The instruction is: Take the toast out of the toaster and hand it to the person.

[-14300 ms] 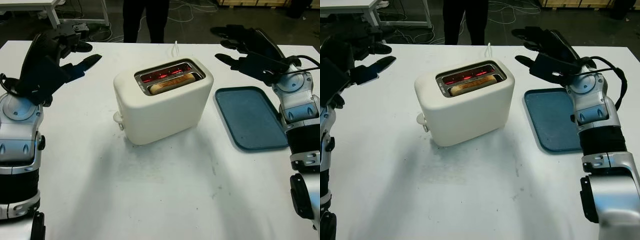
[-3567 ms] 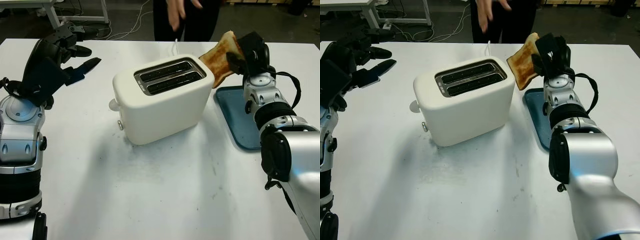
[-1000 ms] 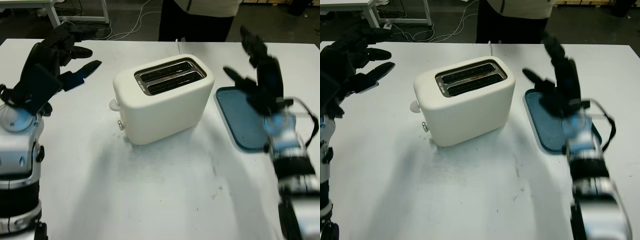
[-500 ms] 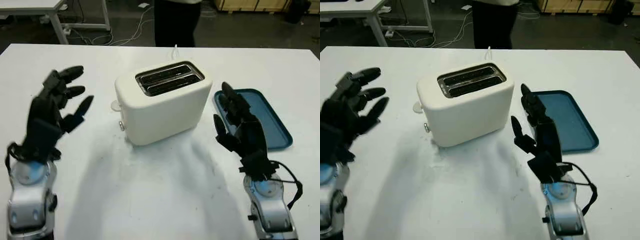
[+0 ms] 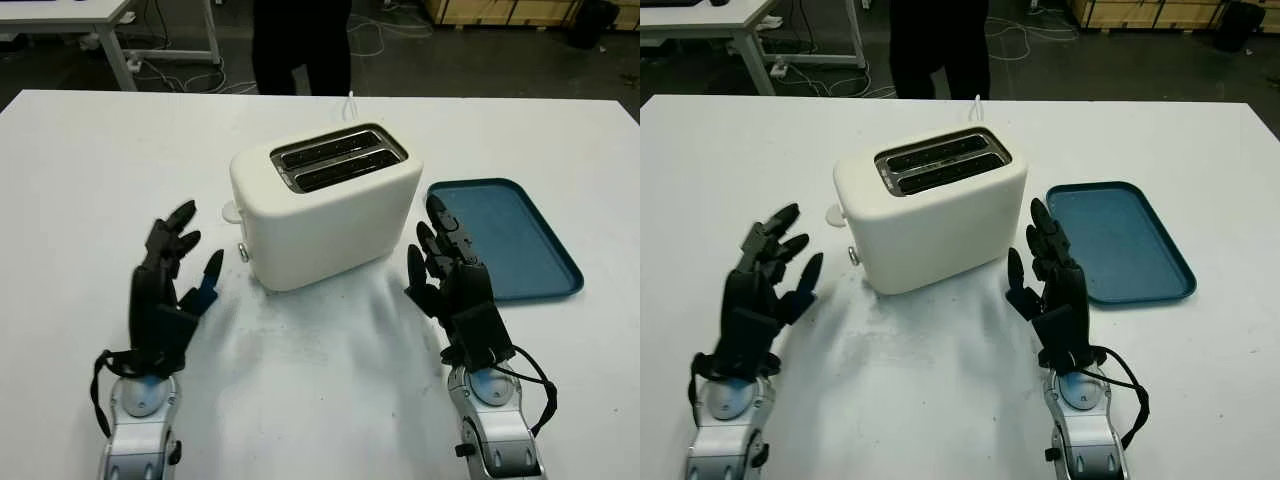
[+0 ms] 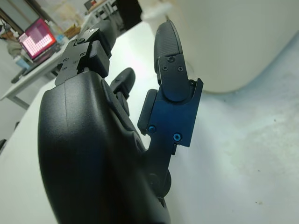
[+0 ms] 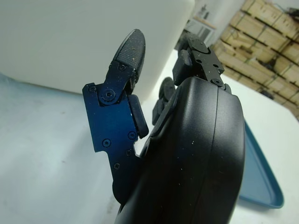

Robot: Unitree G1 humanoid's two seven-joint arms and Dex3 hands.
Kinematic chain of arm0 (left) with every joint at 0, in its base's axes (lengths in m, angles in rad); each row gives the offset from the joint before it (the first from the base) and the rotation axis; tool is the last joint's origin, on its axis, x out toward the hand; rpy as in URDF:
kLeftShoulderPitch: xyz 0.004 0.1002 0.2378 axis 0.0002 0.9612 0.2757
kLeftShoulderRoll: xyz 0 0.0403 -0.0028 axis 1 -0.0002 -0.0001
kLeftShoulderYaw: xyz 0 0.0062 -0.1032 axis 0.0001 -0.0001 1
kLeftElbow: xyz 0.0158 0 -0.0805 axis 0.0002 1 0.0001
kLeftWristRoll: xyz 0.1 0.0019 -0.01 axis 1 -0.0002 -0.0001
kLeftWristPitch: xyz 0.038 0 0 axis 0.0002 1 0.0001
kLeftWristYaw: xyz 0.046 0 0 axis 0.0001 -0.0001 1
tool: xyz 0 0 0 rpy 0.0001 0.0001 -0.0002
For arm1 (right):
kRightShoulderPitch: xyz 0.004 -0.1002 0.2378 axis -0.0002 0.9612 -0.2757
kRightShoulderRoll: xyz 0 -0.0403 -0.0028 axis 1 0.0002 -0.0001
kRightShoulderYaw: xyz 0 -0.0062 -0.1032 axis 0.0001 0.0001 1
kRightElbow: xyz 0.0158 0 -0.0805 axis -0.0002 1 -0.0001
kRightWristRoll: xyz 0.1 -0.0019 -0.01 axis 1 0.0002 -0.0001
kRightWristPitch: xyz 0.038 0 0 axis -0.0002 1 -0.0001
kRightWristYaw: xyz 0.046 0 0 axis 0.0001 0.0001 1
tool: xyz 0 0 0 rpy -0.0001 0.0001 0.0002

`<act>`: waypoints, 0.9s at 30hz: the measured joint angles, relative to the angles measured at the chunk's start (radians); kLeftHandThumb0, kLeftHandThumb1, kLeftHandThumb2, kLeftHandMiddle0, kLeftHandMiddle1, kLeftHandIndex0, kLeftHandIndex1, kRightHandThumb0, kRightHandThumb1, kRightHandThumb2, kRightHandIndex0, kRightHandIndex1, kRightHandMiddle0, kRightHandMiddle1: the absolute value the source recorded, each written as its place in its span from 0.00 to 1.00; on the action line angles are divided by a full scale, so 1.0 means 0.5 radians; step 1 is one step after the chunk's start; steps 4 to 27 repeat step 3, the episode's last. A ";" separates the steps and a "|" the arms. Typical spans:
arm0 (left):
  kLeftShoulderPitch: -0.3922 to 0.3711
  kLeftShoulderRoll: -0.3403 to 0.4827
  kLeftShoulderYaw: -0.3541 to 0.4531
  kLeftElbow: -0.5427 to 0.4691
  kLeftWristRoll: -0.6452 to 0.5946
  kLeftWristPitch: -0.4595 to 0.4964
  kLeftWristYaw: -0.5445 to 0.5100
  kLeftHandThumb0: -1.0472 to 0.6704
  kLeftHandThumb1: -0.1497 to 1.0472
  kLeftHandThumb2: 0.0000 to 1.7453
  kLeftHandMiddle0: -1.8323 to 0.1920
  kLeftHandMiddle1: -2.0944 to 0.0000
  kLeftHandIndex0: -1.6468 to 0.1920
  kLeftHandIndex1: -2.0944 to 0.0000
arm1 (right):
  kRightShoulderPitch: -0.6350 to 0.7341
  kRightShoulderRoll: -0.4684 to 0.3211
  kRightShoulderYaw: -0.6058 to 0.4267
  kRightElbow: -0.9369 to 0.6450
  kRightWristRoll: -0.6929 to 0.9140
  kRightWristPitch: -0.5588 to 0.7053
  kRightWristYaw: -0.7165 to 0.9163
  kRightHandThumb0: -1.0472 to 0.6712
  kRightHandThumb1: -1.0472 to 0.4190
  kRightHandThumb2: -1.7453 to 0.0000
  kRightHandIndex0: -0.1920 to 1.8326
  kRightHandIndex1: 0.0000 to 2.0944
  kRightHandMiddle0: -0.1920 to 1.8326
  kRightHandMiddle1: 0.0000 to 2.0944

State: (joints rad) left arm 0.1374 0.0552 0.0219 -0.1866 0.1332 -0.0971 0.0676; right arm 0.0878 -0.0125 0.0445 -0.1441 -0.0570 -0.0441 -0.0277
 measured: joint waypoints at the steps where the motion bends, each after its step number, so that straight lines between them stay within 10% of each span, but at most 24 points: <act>1: 0.000 0.000 -0.010 0.000 -0.001 0.000 -0.003 0.28 0.89 0.38 0.89 0.64 0.81 0.84 | 0.000 0.004 0.000 0.001 0.000 0.003 0.000 0.28 0.09 0.57 0.15 0.00 0.16 0.00; 27: 0.000 0.001 -0.017 -0.012 -0.002 0.003 -0.008 0.28 0.89 0.38 0.90 0.64 0.81 0.84 | 0.000 0.011 0.000 0.001 -0.001 0.015 -0.007 0.28 0.09 0.57 0.15 0.00 0.16 0.00</act>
